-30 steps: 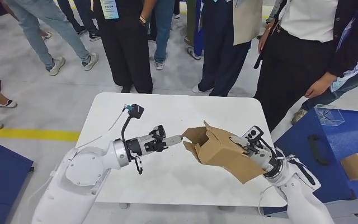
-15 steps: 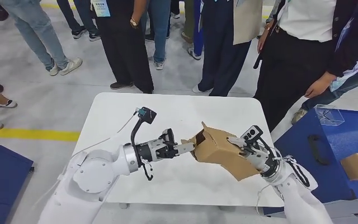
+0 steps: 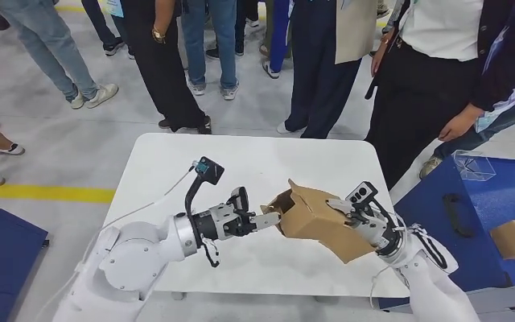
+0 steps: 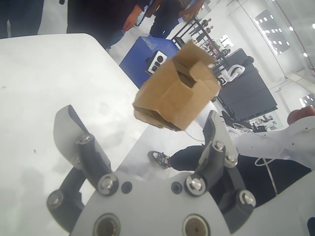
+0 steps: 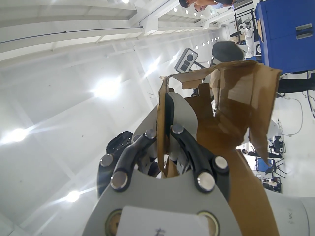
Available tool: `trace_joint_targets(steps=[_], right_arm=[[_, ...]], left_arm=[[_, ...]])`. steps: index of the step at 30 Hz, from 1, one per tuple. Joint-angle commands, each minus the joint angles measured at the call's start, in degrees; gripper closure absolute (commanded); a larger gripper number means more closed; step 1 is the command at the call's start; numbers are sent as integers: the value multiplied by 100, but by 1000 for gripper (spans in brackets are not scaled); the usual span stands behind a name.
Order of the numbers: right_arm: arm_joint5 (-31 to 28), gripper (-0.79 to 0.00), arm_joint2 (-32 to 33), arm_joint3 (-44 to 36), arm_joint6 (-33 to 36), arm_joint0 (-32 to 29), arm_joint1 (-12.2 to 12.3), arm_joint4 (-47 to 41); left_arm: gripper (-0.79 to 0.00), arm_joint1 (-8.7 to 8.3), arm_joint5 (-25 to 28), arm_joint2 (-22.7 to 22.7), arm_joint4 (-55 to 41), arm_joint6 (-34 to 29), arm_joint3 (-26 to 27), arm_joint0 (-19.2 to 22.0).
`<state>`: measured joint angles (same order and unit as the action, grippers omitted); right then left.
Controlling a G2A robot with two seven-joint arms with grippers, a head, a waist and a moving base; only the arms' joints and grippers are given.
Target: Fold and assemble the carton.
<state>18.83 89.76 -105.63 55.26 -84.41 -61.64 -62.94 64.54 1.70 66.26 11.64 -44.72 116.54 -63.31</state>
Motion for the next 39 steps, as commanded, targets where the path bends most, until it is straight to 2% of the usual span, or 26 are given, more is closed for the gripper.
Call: trace_joint_targets(steps=[1, 9, 19, 22, 29, 34, 39], right_arm=[[26, 0, -18, -34, 66, -34, 3, 10], [148, 0, 9, -141, 185, -97, 15, -137], [195, 0, 18, -215, 206, -127, 31, -140], [84, 0, 38, -182, 85, -87, 27, -143], [-112, 0, 33, -117, -77, 8, 21, -58], [-149, 0, 8, -87, -87, 54, 25, 53], [-146, 0, -39, -119, -29, 46, 31, 140]], left_arm=[[-785, 6, -70, 16, -11, 52, -90, 55], [-785, 5, -342, 144, -128, 84, -429, 134], [-785, 55, -378, -102, -369, -45, -913, 408], [-785, 43, -355, -19, -327, 60, -750, 335], [-785, -31, -317, 262, -87, 107, -44, -119], [-785, -43, -273, 154, 57, 45, 262, -279], [-785, -18, -258, -69, 115, 34, 163, -166]])
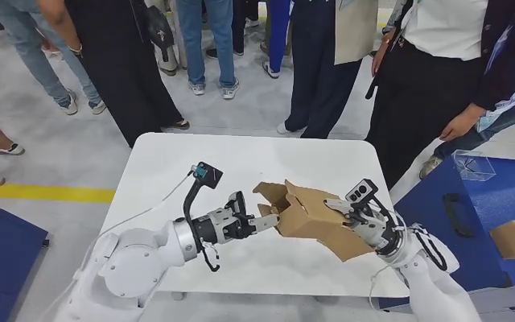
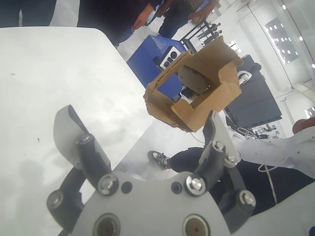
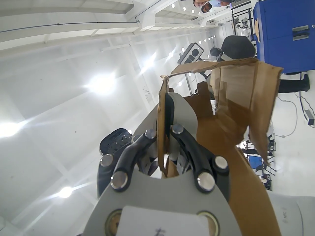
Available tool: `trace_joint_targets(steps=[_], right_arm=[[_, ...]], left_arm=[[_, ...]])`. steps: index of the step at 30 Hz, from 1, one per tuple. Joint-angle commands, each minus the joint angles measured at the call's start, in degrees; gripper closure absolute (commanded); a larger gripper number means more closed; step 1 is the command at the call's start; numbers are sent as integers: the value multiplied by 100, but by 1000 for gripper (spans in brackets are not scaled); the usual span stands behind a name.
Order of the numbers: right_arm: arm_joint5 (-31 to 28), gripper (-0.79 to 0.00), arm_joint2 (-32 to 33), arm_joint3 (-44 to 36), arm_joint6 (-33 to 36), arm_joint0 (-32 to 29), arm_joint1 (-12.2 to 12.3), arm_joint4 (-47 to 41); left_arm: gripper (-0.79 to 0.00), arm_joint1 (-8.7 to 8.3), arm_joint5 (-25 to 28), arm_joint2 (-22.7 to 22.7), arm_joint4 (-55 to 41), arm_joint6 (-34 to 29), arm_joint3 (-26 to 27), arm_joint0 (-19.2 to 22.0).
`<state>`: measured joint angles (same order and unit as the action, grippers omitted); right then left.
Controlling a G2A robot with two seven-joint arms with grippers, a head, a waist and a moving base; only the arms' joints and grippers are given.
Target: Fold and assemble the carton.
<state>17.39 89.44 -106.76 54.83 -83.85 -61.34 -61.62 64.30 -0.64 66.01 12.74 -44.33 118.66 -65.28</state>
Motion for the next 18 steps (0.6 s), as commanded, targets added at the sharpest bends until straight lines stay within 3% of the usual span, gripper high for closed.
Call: trace_joint_targets(steps=[1, 11, 18], right_arm=[[-2, 0, -10, -10, 31, -21, 2, 22], [19, 0, 93, 29, 151, -44, 22, -14], [-10, 0, 98, 147, 69, 40, 20, -77]], left_arm=[[-785, 14, -76, -94, 27, -18, -107, 87], [-785, 129, -617, -672, 132, -244, -643, 718], [-785, 129, -638, -546, 242, 55, -495, 662]])
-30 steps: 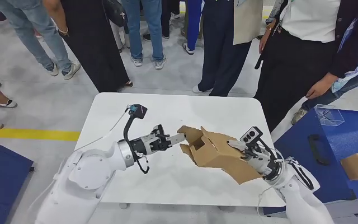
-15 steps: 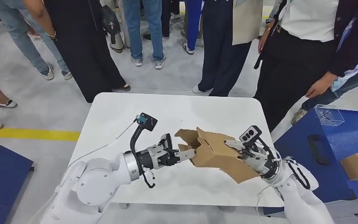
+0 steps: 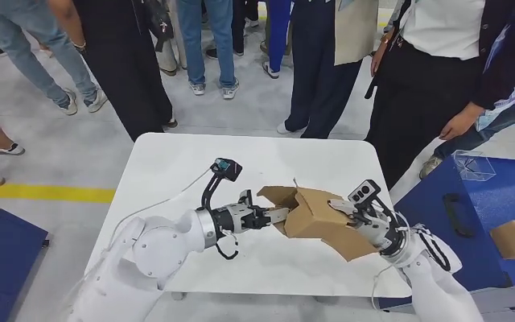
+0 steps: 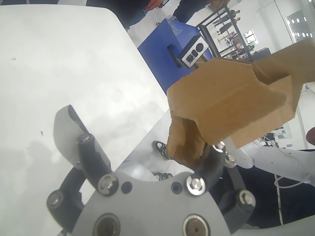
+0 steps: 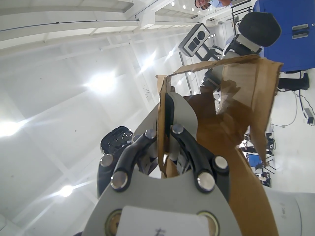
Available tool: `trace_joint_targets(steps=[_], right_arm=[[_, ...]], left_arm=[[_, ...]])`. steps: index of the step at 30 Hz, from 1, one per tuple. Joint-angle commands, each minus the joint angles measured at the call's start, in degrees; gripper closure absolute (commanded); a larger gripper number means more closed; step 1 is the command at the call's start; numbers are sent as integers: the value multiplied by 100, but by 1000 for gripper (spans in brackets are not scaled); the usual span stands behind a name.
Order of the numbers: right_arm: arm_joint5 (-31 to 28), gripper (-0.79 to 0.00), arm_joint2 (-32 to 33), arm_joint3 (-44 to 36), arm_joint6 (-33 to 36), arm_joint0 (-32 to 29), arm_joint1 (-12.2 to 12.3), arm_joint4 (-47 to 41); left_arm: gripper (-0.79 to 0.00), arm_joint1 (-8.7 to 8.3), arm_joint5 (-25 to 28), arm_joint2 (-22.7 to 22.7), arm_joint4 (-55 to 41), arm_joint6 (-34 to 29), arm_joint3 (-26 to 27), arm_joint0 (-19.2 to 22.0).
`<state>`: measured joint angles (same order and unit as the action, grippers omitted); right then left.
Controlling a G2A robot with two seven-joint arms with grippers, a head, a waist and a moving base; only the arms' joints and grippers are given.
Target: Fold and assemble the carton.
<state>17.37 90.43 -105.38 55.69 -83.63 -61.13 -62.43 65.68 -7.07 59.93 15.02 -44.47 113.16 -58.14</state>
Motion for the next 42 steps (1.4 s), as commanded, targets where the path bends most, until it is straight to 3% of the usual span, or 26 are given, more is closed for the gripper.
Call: trace_joint_targets(steps=[1, 6, 11, 27, 31, 34, 38, 42], right_arm=[[-25, 0, -3, 24, -34, 34, -1, 15], [-139, 0, -13, 47, -80, 78, 4, 184], [-192, 0, -83, 54, -68, 88, 3, 280], [-126, 0, -81, 42, 9, 39, 17, 232], [2, 0, -96, 175, -244, 139, -1, -66], [73, 0, -117, 239, -336, 222, -9, -200], [182, 0, -106, 262, -430, 292, -17, -395], [281, 0, -105, 242, -493, 336, -21, -523]], left_arm=[[-785, -19, 18, 131, 17, 117, 128, -119], [-785, -72, 107, 441, 62, 273, 494, -456], [-785, -88, 238, 390, 224, 208, 680, -603], [-785, 51, -188, -240, 356, -20, 67, 6], [-785, 28, -95, -9, 353, 227, 300, -150], [-785, -28, 88, 407, 218, 389, 522, -462], [-785, -106, 154, 822, 196, 169, 621, -778], [-785, -136, 231, 937, 180, 20, 535, -885]])
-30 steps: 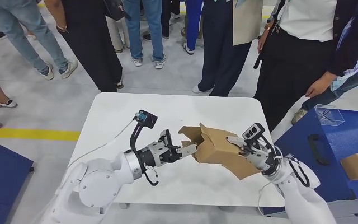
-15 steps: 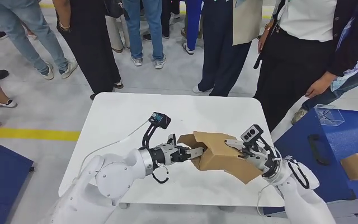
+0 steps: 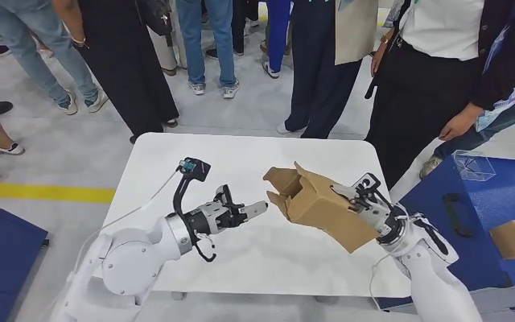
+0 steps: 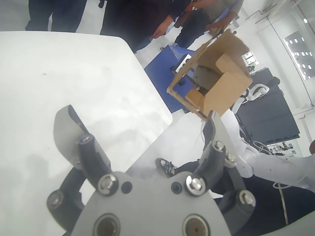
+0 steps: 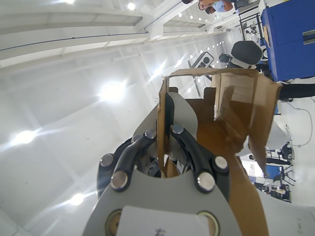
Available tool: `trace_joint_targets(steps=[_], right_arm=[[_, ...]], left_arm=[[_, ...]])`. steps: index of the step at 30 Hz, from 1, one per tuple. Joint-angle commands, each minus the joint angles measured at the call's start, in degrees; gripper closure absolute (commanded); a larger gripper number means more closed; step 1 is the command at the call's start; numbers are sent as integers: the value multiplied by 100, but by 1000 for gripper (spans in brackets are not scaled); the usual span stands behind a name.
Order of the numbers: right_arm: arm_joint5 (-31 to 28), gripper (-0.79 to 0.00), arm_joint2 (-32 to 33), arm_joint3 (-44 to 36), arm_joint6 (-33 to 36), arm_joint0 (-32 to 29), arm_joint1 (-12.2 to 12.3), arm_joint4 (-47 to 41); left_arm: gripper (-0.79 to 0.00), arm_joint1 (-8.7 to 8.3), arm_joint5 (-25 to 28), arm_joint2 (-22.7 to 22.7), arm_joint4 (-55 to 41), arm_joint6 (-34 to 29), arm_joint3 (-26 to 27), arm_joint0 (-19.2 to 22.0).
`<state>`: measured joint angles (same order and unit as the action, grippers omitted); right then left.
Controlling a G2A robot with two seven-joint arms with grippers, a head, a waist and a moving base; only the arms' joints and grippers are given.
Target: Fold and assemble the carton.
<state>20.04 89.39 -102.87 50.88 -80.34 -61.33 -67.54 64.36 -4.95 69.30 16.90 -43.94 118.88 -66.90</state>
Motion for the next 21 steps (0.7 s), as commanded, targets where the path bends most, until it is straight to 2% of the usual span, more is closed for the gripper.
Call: trace_joint_targets(steps=[1, 13, 21], right_arm=[[22, 0, -5, -25, -28, 9, -1, -19], [-30, 0, -115, -180, 149, -93, 11, 305], [-101, 0, -113, -225, 301, -119, 30, 563]], left_arm=[[-785, -4, 19, -4, -7, -55, -84, -2], [-785, 49, 150, -330, -89, -106, -400, 386], [-785, 81, -62, -595, -76, -439, -671, 664]])
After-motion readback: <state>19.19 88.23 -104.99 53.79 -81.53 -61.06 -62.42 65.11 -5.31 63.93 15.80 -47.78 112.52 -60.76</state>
